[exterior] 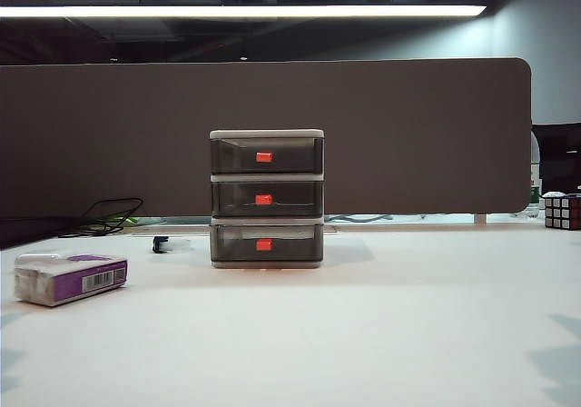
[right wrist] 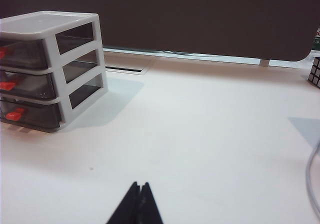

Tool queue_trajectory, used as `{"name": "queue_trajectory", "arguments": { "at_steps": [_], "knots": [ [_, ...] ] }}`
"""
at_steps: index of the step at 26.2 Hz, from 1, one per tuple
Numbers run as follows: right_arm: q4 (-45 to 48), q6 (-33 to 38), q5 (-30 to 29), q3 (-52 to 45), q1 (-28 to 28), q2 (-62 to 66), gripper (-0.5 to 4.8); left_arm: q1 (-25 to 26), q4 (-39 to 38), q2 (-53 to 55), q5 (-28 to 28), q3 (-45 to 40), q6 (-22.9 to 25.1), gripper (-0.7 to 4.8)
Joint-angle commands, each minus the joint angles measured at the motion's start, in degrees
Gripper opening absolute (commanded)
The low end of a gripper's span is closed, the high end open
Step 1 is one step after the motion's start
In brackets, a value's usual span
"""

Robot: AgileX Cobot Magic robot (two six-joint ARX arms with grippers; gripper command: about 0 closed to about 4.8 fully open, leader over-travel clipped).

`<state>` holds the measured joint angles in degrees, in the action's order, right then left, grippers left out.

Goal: Open the second layer of the drawer on the table, pick up a pack of napkins on the table and put it in, and finally close the drawer.

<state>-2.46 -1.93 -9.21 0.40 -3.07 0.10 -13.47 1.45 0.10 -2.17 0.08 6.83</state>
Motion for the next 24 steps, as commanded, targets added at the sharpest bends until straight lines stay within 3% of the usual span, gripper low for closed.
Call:
{"name": "queue_trajectory", "arguments": {
  "at_steps": [1, 9, 10, 12, 15, 16, 20, 24],
  "knots": [
    [1.0, 0.3, 0.1, -0.3, 0.0, -0.1, -0.01, 0.0, 0.8, 0.0, -0.2, 0.3, 0.0, -0.05],
    [1.0, 3.8, 0.1, -0.3, 0.0, -0.1, -0.01, 0.0, 0.8, 0.0, 0.0, 0.3, -0.2, -0.04],
    [1.0, 3.8, 0.1, -0.3, 0.0, -0.1, -0.01, 0.0, 0.8, 0.0, 0.0, 0.3, -1.4, -0.05],
    [1.0, 4.3, -0.6, -0.3, 0.0, -0.1, -0.01, 0.0, 0.9, 0.0, 1.9, 0.3, -8.3, -0.05],
    [1.0, 9.4, -6.4, -0.4, -0.1, -0.1, -0.01, 0.0, 0.9, 0.0, 9.0, 0.3, -17.2, -0.05],
    [0.9, 12.5, -12.1, -0.4, -0.1, -0.1, -0.01, 0.0, 0.9, 0.0, 13.9, 0.3, -20.2, -0.05],
    [1.0, 14.0, -23.7, -0.4, -0.1, -0.1, -0.01, 0.0, 1.0, 0.0, 23.3, 0.3, -20.9, -0.04],
    [1.0, 14.7, -25.5, -0.4, -0.1, -0.1, -0.01, 0.0, 1.7, 0.0, 25.6, 0.3, -23.9, 0.3]
  ]
}}
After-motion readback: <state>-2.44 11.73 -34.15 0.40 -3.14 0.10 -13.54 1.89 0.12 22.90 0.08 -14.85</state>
